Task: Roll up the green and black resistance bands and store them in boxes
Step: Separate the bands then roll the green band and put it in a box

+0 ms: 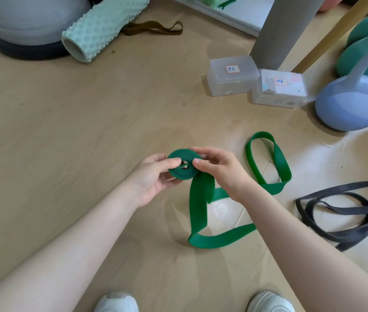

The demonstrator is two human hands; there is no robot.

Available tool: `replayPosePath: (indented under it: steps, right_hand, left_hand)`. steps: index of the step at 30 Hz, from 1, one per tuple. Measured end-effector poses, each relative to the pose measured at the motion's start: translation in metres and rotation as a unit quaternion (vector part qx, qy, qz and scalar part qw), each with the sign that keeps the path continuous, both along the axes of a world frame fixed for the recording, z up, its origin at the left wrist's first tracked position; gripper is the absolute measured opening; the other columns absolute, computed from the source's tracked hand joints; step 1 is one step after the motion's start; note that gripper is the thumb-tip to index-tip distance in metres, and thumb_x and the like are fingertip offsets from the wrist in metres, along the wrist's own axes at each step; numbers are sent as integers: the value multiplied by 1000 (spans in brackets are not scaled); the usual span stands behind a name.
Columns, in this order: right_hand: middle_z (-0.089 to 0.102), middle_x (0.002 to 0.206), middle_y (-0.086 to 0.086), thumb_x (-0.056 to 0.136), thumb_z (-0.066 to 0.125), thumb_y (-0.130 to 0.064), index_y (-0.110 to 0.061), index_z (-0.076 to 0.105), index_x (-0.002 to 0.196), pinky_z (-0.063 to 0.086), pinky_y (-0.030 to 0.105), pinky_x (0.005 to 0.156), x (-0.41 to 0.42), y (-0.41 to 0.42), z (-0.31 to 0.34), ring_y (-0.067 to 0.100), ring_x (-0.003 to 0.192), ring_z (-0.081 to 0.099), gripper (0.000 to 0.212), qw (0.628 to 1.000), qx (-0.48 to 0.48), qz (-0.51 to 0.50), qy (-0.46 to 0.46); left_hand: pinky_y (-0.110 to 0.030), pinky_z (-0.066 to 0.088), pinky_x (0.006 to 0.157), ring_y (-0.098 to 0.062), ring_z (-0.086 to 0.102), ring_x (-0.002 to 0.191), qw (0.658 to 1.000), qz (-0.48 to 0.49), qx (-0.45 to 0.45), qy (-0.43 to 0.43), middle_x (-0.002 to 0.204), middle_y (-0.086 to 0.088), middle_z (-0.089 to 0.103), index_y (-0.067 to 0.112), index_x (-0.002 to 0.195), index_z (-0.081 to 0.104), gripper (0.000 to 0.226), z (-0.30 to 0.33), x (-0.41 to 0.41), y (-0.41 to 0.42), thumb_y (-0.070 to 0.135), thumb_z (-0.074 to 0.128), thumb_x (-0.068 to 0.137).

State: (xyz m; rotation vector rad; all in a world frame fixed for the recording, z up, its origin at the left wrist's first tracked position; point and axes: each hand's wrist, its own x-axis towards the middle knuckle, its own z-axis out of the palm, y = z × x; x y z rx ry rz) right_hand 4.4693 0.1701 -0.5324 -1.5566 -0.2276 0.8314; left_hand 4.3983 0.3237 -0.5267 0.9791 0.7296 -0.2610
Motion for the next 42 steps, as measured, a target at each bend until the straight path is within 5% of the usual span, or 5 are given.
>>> replayPosePath:
  steps: [8, 17, 23, 31, 42]
  right_hand:
    - [68, 97, 1, 80, 70, -16, -40, 45, 93, 51, 40, 88, 2, 5, -2, 23, 92, 63, 36, 957, -139, 223, -118]
    - [61, 93, 0, 81, 70, -27, -27, 50, 89, 50, 51, 84, -14, 6, -23, 23, 81, 60, 21, 978, -119, 126, -115]
    - [62, 102, 5, 92, 52, -9, -18, 45, 109, 51, 35, 83, -24, 6, -17, 18, 90, 61, 21, 998, 6, 66, -7]
    - [64, 101, 1, 85, 64, -16, -32, 43, 111, 52, 39, 89, -26, 11, -17, 18, 91, 64, 37, 994, -37, 61, -80]
    - [69, 109, 6, 88, 61, -15, -34, 60, 113, 50, 42, 93, -11, -5, -5, 22, 100, 65, 31, 976, -103, 138, -130]
  left_hand:
    - [-21, 53, 64, -12, 69, 86, 940, -295, 168, 34, 98, -2, 72, 17, 106, 64, 31, 2, -6, 21, 26, 70, 77]
    - [-25, 53, 67, -15, 68, 84, 980, -144, 139, 12, 93, -3, 72, 14, 105, 65, 26, -11, -20, 23, 17, 67, 79]
    - [-24, 55, 71, -15, 67, 88, 997, -39, 56, -45, 96, -3, 71, 18, 100, 66, 17, -13, -26, 17, 14, 56, 87]
    - [-26, 57, 72, -12, 69, 83, 995, 62, 10, -76, 87, 0, 74, 15, 99, 64, 16, -11, -27, 15, 15, 55, 85]
    - [-38, 43, 101, -22, 61, 99, 995, -97, -2, -25, 102, -10, 66, 8, 109, 54, 22, -12, -36, 18, 10, 53, 87]
